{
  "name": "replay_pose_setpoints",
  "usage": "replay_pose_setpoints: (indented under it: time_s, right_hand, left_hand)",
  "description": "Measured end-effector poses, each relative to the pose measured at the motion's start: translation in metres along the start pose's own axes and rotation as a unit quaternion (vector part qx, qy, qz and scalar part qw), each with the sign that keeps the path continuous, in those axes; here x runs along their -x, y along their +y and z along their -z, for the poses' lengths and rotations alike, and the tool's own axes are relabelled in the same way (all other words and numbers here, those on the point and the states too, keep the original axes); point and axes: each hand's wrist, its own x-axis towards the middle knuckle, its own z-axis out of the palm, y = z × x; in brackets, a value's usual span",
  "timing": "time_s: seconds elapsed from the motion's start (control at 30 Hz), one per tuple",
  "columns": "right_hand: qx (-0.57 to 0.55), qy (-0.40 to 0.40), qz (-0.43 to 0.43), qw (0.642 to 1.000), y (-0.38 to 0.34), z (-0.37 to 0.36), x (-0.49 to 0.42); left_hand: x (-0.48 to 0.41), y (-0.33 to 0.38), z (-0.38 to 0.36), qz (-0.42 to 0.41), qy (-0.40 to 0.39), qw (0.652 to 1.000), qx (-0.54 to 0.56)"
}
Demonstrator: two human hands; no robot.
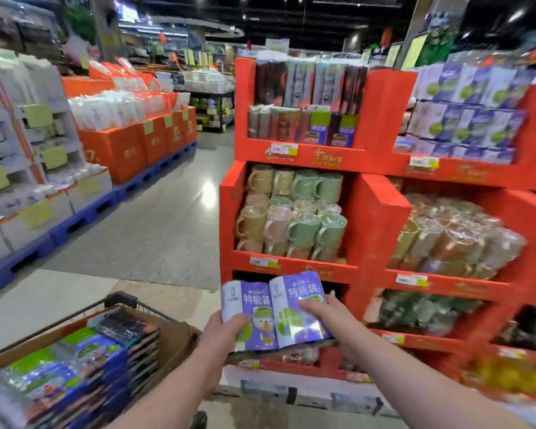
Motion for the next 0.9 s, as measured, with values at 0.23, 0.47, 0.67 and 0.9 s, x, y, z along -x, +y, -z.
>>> replay_pose_setpoints:
  time_s: [0.23,0.47,0.67,0.9]
  right_hand:
    - [-0.051,0.067,0.029,0.996,0.010,0.176,0.020]
    - [-0.084,0.121,0.056,0.987,0.016,0.320,0.042]
    - [-0.113,0.142,0.065,0.981,0.014,0.391,0.033]
    - [-0.082,0.203,0.087,0.972,-0.016,0.447,0.018]
  left_hand:
    - [-0.005,0.003,-0.178,-0.002,-0.096,0.995,-0.029]
    - [-0.011,-0.001,-0.324,-0.021,-0.151,0.987,-0.041]
    - [-0.021,0.013,-0.394,-0.040,-0.187,0.980,-0.054]
    - [-0.064,0.043,-0.465,-0.074,-0.239,0.965,-0.073]
